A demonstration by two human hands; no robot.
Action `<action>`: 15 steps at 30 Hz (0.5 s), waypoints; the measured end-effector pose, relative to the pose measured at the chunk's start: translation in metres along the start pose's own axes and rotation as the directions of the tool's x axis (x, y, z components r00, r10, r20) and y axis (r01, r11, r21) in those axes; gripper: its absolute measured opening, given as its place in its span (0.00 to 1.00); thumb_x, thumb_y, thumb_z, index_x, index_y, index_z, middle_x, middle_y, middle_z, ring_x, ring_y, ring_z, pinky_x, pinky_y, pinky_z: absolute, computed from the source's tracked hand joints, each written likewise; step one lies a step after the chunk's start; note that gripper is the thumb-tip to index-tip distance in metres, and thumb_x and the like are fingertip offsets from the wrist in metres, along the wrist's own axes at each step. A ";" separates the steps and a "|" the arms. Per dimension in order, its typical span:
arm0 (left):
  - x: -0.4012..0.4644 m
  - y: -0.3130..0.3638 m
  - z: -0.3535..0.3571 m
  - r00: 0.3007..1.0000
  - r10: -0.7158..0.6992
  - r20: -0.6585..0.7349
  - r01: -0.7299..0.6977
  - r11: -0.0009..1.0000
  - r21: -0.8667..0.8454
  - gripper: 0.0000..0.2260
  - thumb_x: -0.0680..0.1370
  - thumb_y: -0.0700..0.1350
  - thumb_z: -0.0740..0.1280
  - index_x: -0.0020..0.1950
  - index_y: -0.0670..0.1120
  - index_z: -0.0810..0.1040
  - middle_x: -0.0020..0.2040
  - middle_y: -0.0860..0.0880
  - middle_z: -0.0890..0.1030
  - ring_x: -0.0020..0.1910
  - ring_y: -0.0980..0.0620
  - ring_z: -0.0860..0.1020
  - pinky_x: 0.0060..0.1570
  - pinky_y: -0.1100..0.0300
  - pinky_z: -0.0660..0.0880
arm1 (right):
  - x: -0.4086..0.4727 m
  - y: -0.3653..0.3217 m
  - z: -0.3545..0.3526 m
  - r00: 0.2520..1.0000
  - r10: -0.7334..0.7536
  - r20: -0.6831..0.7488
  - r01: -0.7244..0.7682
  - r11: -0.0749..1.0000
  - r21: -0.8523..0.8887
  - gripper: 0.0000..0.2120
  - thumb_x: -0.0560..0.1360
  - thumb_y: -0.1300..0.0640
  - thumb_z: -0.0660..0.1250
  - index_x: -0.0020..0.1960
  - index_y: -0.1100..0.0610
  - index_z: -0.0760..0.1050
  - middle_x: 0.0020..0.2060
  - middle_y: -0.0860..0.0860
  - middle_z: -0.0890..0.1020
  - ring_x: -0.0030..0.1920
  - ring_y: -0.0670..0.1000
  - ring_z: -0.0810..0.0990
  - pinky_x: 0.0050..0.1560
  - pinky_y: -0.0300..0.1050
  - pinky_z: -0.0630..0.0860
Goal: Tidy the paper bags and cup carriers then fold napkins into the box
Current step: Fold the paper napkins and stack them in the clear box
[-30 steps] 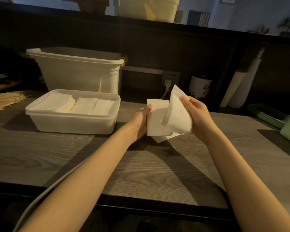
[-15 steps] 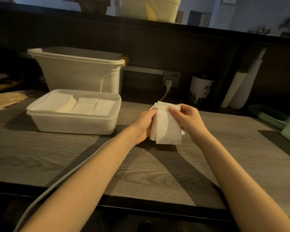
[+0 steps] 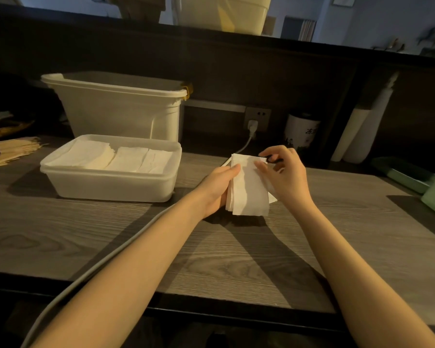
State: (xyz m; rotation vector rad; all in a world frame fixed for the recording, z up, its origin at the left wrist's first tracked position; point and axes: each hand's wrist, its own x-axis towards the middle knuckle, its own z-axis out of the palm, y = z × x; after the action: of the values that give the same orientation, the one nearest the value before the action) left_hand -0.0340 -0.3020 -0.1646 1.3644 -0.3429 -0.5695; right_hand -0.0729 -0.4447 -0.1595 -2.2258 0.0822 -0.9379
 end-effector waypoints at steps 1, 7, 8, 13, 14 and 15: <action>0.000 0.000 0.000 1.000 0.002 0.002 -0.002 1.000 0.003 0.11 0.82 0.48 0.55 0.62 0.47 0.70 0.51 0.49 0.78 0.50 0.51 0.78 0.46 0.57 0.76 | 0.000 0.000 -0.001 1.000 0.002 0.020 -0.002 1.000 -0.012 0.10 0.74 0.55 0.69 0.54 0.54 0.76 0.50 0.48 0.72 0.47 0.47 0.72 0.42 0.29 0.68; -0.002 0.001 0.000 1.000 -0.003 0.022 0.004 1.000 -0.030 0.13 0.82 0.49 0.55 0.64 0.47 0.70 0.51 0.49 0.79 0.49 0.52 0.78 0.43 0.58 0.76 | 0.000 0.003 -0.001 0.997 0.042 0.059 -0.040 0.999 -0.023 0.08 0.73 0.52 0.70 0.51 0.52 0.77 0.50 0.47 0.71 0.46 0.45 0.71 0.41 0.30 0.67; -0.002 0.001 0.000 1.000 -0.003 0.024 0.004 0.999 -0.040 0.14 0.82 0.49 0.54 0.65 0.47 0.69 0.51 0.49 0.79 0.49 0.52 0.79 0.43 0.58 0.76 | 0.000 0.003 -0.001 0.997 0.048 0.057 -0.047 0.999 -0.017 0.07 0.73 0.52 0.70 0.49 0.52 0.77 0.50 0.47 0.71 0.46 0.45 0.71 0.41 0.30 0.67; -0.003 0.002 -0.001 1.000 -0.010 0.016 0.011 0.998 -0.061 0.16 0.82 0.51 0.52 0.67 0.47 0.68 0.53 0.48 0.78 0.51 0.50 0.78 0.47 0.56 0.77 | 0.001 0.003 -0.001 0.996 0.070 0.064 -0.073 0.996 0.044 0.05 0.74 0.53 0.69 0.45 0.53 0.75 0.49 0.49 0.73 0.46 0.46 0.72 0.42 0.32 0.70; -0.002 0.002 -0.001 1.000 -0.015 0.016 0.015 0.998 -0.054 0.17 0.82 0.52 0.52 0.67 0.47 0.67 0.54 0.47 0.78 0.52 0.49 0.78 0.47 0.55 0.77 | 0.002 0.003 -0.001 0.996 0.073 0.057 -0.077 0.994 0.071 0.04 0.74 0.53 0.69 0.45 0.53 0.75 0.49 0.50 0.74 0.46 0.47 0.72 0.44 0.34 0.72; -0.003 0.002 0.000 1.000 -0.021 0.016 0.021 0.999 -0.049 0.17 0.82 0.52 0.52 0.68 0.47 0.67 0.55 0.47 0.77 0.52 0.49 0.78 0.47 0.55 0.77 | 0.002 0.004 -0.001 0.995 0.085 0.051 -0.090 0.990 0.107 0.04 0.75 0.54 0.68 0.45 0.54 0.75 0.49 0.52 0.76 0.47 0.47 0.73 0.45 0.37 0.74</action>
State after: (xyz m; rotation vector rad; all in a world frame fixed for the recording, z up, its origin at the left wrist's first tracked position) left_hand -0.0357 -0.3001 -0.1625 1.3184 -0.3253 -0.6025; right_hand -0.0713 -0.4487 -0.1601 -2.1243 0.1043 -0.8240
